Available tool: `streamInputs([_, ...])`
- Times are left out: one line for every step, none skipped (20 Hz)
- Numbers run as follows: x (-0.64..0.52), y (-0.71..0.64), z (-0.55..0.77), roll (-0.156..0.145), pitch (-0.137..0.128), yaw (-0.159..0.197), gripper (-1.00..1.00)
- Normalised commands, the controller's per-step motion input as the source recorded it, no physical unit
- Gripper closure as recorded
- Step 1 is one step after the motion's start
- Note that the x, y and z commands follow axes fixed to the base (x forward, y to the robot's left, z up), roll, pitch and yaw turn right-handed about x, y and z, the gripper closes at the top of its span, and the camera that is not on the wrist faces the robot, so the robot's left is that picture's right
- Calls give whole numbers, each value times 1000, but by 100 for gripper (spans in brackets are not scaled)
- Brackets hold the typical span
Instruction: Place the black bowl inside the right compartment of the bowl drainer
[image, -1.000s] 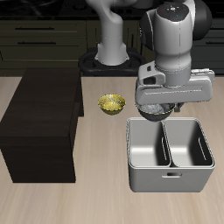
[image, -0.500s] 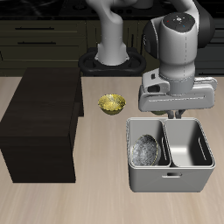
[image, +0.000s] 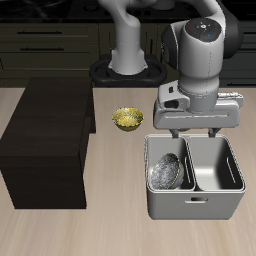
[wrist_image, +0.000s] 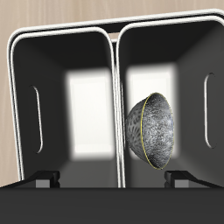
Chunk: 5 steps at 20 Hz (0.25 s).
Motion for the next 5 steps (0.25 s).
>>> streamInputs([-58, -132, 95, -28, -18, 12, -100])
streamInputs([-74, -55, 94, -21, -24, -1, -100])
streamInputs([-15, -19, 55, 1, -10, 18, -100])
streamInputs([-45, -14, 17, 0, 2, -1, -100])
streamInputs([77, 71, 3, 0, 0, 0, -100])
